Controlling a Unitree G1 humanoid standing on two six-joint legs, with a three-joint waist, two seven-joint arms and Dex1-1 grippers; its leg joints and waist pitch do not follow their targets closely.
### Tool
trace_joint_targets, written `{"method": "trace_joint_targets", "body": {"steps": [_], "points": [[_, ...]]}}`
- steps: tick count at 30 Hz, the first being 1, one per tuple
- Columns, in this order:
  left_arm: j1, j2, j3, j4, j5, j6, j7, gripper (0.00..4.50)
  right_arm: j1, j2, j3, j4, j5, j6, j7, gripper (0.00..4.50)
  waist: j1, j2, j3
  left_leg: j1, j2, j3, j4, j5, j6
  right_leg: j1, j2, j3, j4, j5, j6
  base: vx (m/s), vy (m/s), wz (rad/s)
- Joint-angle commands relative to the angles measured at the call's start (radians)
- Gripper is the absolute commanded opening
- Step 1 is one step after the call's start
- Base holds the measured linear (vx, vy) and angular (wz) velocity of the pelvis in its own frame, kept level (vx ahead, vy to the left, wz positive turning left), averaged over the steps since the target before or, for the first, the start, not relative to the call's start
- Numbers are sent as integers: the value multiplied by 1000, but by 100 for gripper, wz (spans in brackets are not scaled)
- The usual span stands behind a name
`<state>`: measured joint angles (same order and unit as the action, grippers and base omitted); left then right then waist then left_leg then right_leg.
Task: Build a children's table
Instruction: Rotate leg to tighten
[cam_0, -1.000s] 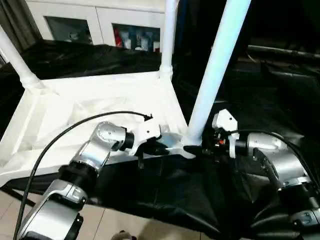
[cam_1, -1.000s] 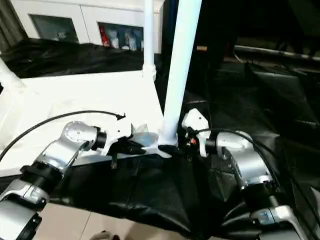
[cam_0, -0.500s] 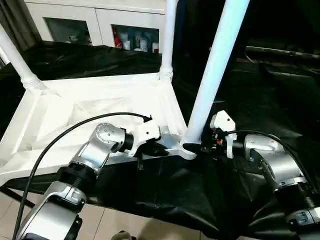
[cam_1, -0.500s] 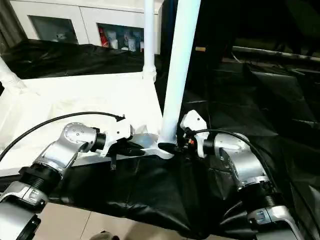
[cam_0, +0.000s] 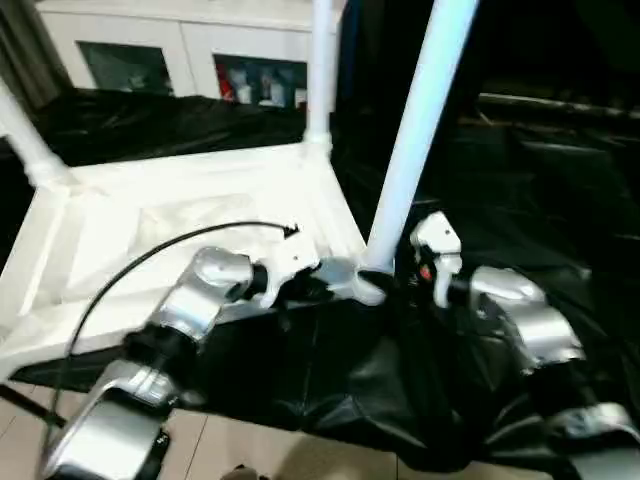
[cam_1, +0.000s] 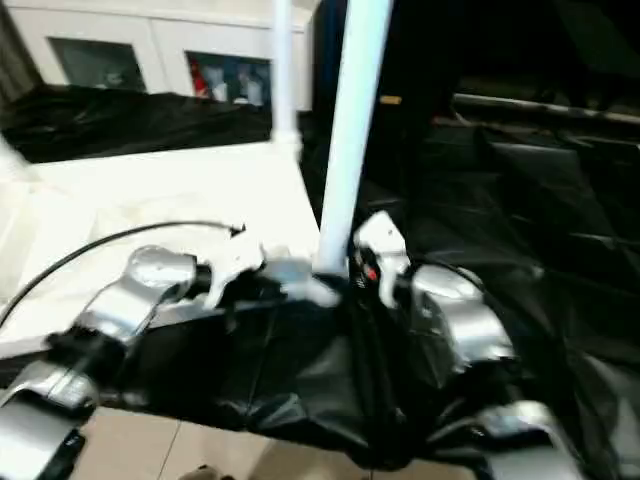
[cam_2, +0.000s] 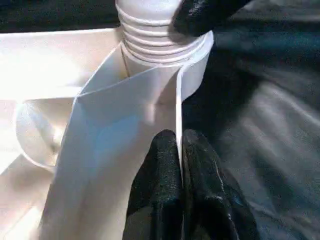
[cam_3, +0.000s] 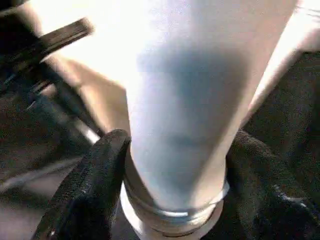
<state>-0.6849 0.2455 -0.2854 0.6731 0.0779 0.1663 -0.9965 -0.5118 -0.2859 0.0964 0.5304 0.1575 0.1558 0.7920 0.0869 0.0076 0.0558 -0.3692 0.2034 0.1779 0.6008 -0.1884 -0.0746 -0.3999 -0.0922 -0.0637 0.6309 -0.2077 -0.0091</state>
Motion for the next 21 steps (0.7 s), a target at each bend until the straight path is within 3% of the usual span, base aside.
{"method": "trace_joint_targets", "body": {"steps": [1,6,8,10,14,18,21], "points": [[-51,-48,50,17,-32,22,77,0,14,26,-25,95,-9,78,-125,263,-2,-8,-67,9,20,-4,-74,-159,21,56,-49,40,-76,-99,-250,0,0,0],[-94,-96,76,91,-29,51,192,0,-5,71,-38,161,-27,84,-250,263,-3,-7,-67,8,16,-3,-73,-156,23,54,-49,42,-81,-109,-232,0,0,0],[-147,-175,108,176,-28,116,357,0,-64,139,-71,278,-45,74,-447,263,-1,-5,-67,9,16,-5,-75,-163,12,55,-50,40,-84,-133,-226,0,0,0],[-165,-214,112,199,-22,142,422,0,-105,172,-94,339,-40,68,-532,262,-4,-6,-67,9,15,-6,-76,-167,3,55,-50,40,-86,-146,-224,0,0,0],[-177,-248,90,215,9,135,469,0,-187,213,-118,427,-48,32,-608,262,-6,-6,-69,7,15,-5,-75,-163,15,53,-49,39,-84,-104,-234,0,0,0],[-178,-232,81,226,16,105,451,0,-207,213,-118,448,-49,6,-599,262,-1,-5,-70,5,14,-5,-73,-147,35,57,-49,38,-82,-70,-230,0,0,0],[-188,-219,78,252,24,81,448,0,-228,214,-126,469,-55,-31,-597,262,-4,-5,-67,8,15,-5,-77,-185,28,54,-49,38,-87,-117,-229,0,0,0]]}}
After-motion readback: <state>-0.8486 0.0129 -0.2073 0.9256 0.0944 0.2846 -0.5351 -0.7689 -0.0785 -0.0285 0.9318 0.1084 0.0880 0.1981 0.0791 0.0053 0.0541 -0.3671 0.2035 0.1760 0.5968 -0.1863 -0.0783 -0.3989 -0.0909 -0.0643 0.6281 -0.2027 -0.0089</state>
